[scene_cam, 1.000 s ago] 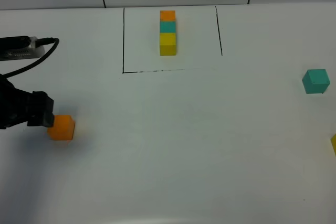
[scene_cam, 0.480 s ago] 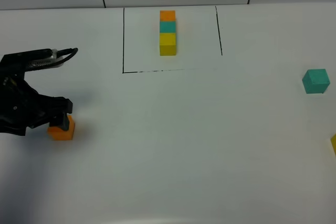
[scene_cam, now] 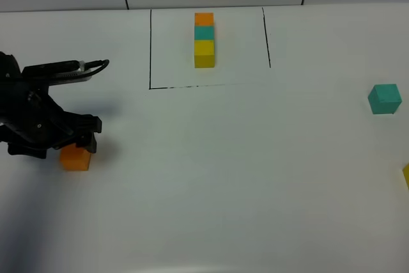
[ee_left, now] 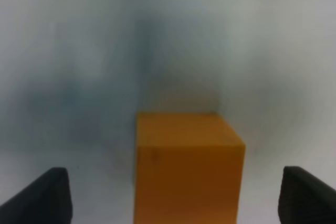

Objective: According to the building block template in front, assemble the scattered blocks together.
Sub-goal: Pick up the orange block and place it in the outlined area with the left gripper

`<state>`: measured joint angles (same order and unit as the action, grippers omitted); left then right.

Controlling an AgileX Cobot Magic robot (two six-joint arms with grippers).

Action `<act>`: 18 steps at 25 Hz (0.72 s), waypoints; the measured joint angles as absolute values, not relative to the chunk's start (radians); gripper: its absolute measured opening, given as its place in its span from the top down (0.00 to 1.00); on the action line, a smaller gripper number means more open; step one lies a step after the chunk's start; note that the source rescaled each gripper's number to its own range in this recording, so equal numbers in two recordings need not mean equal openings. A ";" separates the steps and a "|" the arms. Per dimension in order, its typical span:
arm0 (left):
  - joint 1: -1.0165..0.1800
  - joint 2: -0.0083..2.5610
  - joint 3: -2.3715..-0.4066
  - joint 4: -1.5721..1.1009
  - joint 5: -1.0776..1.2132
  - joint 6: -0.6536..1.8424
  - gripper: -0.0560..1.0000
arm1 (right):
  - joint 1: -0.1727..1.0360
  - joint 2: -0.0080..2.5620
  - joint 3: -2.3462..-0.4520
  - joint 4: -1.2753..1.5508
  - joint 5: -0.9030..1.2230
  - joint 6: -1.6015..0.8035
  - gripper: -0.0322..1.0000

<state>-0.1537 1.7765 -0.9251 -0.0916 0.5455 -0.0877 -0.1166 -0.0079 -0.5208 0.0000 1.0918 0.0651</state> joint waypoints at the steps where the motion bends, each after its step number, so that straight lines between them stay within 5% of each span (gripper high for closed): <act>1: -0.159 1.785 -0.932 -0.092 0.546 -0.088 0.22 | -0.117 -0.008 -0.521 0.000 1.092 0.065 0.30; 14: -0.187 1.841 -0.936 -0.092 0.530 -0.088 0.23 | -0.117 -0.008 -0.521 0.000 1.092 0.065 0.30; 18: -0.188 1.841 -0.936 -0.092 0.527 -0.088 0.46 | -0.117 -0.008 -0.521 0.000 1.092 0.065 0.30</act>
